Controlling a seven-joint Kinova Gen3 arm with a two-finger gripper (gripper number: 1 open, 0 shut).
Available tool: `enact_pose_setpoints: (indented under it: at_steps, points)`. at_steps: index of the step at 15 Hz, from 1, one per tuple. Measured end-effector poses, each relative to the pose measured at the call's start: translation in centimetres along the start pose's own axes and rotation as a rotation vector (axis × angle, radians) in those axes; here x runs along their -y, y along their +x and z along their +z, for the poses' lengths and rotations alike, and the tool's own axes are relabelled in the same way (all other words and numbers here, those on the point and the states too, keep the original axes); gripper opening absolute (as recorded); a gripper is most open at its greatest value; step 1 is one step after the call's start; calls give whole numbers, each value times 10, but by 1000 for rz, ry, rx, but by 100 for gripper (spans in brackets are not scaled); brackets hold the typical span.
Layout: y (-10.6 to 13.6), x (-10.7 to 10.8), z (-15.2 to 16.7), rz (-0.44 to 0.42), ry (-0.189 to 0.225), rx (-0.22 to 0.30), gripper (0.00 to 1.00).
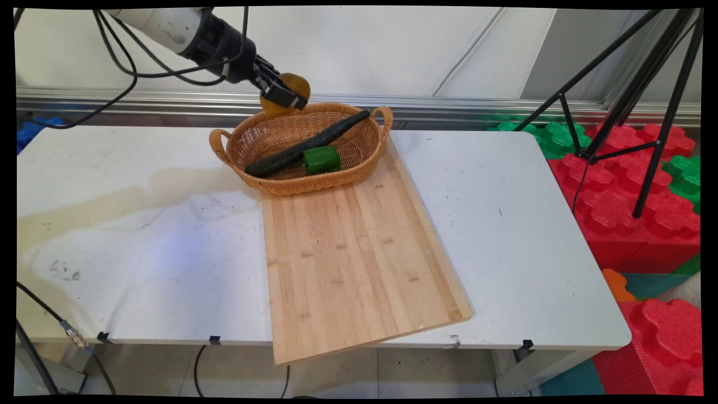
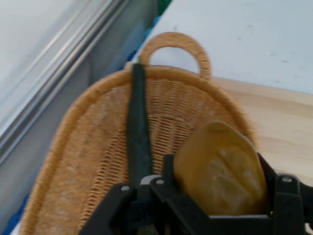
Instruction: Place the picked object in the vegetable basket
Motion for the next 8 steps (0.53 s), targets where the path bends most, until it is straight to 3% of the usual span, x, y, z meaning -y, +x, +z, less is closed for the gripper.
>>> enact_pose_setpoints:
  at_steps: [4, 8]
  points:
    - [-5, 28, 17, -17, 41, 17, 0]
    - [-18, 50, 50, -18, 40, 67, 0]
